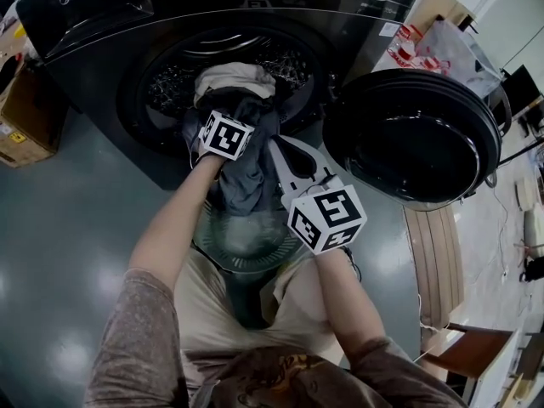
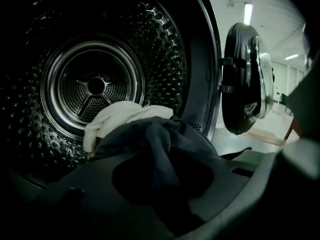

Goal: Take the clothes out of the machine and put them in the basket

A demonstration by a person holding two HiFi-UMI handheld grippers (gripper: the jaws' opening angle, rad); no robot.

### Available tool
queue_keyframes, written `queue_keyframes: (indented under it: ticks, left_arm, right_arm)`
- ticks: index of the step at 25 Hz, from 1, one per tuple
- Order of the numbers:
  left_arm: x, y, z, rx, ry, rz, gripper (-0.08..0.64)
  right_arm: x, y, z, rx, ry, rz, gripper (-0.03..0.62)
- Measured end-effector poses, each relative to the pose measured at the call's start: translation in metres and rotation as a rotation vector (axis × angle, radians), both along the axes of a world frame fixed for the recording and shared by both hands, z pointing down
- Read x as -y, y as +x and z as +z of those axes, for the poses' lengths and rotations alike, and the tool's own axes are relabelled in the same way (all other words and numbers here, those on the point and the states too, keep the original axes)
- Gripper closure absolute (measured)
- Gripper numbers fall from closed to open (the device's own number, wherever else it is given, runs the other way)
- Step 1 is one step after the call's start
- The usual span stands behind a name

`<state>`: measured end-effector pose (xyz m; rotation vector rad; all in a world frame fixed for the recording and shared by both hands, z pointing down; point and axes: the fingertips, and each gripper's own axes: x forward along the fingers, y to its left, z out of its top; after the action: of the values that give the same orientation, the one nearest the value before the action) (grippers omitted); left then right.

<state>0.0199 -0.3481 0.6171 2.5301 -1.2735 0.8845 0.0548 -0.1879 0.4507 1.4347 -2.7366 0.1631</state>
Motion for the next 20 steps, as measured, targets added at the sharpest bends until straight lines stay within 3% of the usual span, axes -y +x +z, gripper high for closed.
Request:
queue_keyframes:
  ticks: [4,10,16,20]
  left_arm:
    - [-0.043,-0.001,-0.004,-0.122,-0.055,0.037,0.489]
    - [-0.126,-0.012,-0.017,-0.24,-0.097,0.108,0.489]
    - [-0.204,-0.01,-0.027,-0.325,-0.165,0.21,0.489]
    - [-0.258,0.004,-0.024,-0.342,-0.217,0.304,0.489]
  right_arm:
    - [0.004,0.007,0.004,0.004,-0.011,0.027,0.594]
    - [0.014,0.009,0.005,0.022,-0.008,0.061,0.594]
    - [0.017,-0.001,0.0,0.036,0.004,0.059,0.594]
    - [0.02,-0.005,-0.002,0.043,0.012,0.064,0.594]
